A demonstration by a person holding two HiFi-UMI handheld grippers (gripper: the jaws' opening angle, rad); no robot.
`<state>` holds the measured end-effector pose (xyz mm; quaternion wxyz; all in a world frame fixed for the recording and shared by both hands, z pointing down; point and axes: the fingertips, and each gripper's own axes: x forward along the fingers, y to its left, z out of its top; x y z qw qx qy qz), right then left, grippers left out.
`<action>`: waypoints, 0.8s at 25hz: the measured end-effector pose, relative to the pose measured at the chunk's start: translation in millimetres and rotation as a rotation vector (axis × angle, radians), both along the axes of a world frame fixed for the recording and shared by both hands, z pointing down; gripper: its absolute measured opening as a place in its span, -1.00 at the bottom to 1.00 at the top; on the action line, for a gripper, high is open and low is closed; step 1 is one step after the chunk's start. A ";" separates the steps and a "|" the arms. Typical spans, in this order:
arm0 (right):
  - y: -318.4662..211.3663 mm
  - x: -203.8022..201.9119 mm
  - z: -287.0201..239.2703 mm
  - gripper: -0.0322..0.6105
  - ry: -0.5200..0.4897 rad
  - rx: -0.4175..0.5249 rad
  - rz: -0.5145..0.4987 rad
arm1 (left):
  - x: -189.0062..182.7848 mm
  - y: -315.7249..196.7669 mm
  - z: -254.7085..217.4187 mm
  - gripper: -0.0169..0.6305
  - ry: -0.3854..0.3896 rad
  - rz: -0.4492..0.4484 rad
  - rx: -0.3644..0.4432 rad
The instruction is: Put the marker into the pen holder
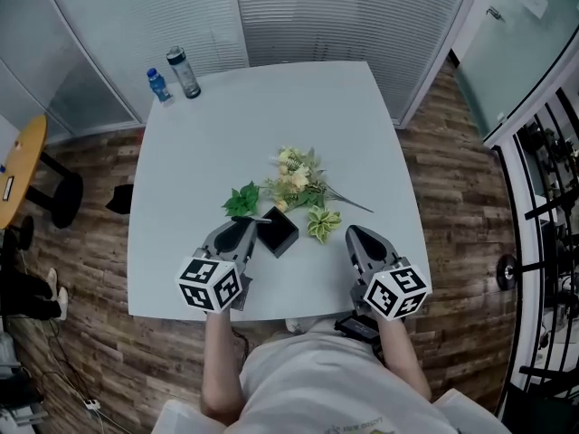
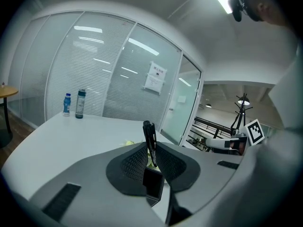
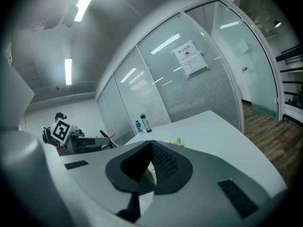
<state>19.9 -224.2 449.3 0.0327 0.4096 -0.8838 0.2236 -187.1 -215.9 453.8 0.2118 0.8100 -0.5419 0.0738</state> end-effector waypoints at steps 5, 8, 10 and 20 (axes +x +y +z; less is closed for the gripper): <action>-13.4 3.0 7.6 -0.85 -0.002 -0.016 0.000 | -0.5 -9.9 7.6 -0.79 -0.020 -0.006 -0.017; -16.6 6.0 14.1 -0.85 -0.002 -0.029 0.003 | 1.5 -12.1 14.2 -0.79 -0.039 -0.001 -0.033; -17.5 6.9 18.6 -0.85 -0.001 -0.037 0.003 | 2.4 -12.6 19.8 -0.79 -0.051 0.001 -0.045; -22.3 15.5 37.0 -0.85 0.001 -0.078 0.028 | 10.1 -20.1 49.4 -0.79 -0.135 0.045 -0.109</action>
